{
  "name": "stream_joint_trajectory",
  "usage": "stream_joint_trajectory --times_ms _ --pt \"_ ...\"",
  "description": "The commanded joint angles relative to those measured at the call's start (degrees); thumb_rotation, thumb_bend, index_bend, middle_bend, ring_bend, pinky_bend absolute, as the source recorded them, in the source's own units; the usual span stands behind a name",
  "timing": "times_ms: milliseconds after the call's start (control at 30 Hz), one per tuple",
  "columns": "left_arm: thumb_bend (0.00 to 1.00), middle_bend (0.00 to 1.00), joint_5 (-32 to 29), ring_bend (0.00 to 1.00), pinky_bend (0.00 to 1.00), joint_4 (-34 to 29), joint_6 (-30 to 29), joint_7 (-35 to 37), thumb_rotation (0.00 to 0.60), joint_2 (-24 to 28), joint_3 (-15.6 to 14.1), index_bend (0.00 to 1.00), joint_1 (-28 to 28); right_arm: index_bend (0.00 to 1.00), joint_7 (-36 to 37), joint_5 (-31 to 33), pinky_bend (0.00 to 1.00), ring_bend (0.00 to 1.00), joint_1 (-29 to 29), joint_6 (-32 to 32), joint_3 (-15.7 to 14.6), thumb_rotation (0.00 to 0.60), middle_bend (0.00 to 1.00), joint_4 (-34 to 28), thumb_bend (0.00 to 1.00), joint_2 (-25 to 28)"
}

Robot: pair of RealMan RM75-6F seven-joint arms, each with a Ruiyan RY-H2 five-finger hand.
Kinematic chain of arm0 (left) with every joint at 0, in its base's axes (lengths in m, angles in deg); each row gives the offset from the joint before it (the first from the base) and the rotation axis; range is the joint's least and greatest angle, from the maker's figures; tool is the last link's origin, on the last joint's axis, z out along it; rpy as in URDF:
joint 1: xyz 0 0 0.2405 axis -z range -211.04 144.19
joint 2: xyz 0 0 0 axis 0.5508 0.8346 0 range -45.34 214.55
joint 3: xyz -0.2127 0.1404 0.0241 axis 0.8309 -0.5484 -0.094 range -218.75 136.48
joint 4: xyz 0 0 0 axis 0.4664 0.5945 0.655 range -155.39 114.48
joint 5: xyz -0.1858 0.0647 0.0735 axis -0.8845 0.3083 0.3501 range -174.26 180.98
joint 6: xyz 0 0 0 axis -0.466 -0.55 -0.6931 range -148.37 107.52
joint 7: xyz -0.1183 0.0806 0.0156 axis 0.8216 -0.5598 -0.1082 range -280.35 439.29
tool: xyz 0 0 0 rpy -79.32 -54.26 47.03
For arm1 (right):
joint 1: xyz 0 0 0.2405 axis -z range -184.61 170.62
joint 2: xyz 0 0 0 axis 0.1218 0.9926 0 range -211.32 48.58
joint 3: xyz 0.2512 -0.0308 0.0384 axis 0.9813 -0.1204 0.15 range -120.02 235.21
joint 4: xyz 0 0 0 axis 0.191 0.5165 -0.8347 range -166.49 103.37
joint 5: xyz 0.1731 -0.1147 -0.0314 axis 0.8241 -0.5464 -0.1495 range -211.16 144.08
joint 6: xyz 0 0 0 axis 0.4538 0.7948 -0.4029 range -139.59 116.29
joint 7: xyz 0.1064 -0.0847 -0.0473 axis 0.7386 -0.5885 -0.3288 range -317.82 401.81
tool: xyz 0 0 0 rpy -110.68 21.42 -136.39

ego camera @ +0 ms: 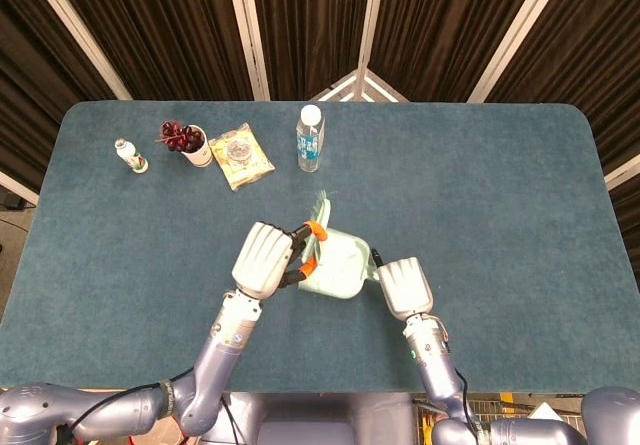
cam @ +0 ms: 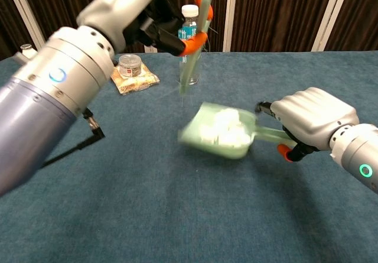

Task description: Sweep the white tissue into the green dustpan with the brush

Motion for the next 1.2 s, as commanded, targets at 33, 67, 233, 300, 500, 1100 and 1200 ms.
stream_joint_trajectory --times_ms 33,67,233,300,500,1100,1200 --pt "0.64 1.00 -0.1 1.00 1.00 -1.6 0.2 -0.1 0.600 2.2 0.4 0.79 -0.5 0.00 -0.7 0.1 0.86 0.80 -0.2 0.2 0.0 0.600 0.82 -0.1 0.46 -0.2" --pt "0.64 1.00 -0.2 1.00 1.00 -1.9 0.2 -0.1 0.600 2.6 0.4 0.79 -0.5 0.00 -0.9 0.2 0.86 0.79 -0.2 0.2 0.0 0.600 0.82 -0.1 0.46 -0.2" --pt "0.64 1.00 -0.6 1.00 1.00 -3.7 -0.1 0.0 0.600 4.6 0.8 0.79 -0.9 0.00 -1.8 0.4 0.86 0.79 -0.2 0.6 -0.3 0.600 0.82 -0.4 0.46 -0.1" --pt "0.64 1.00 -0.8 1.00 1.00 -4.3 -0.4 0.1 0.600 5.1 0.9 0.79 -1.1 0.00 -1.7 0.2 0.86 0.79 -0.1 0.7 -0.5 0.600 0.82 -0.7 0.46 0.2" --pt "0.64 1.00 -1.3 1.00 1.00 -5.5 -0.8 -0.1 0.600 6.3 1.0 0.79 -1.4 0.00 -1.7 -0.5 0.86 0.79 0.1 0.9 -1.1 0.600 0.82 -1.5 0.46 0.8" --pt "0.64 1.00 -6.8 1.00 1.00 -11.6 7.4 -16.7 0.600 20.3 -4.0 0.79 -2.6 0.00 1.1 -2.8 0.86 0.79 1.5 2.8 -0.5 0.600 0.82 -5.3 0.46 8.1" --pt "0.63 1.00 -12.2 1.00 1.00 -14.7 11.1 -25.9 0.600 24.2 -6.1 0.79 -2.4 0.00 1.6 -2.6 0.86 0.79 1.8 2.7 -0.5 0.600 0.82 -5.8 0.46 8.9"
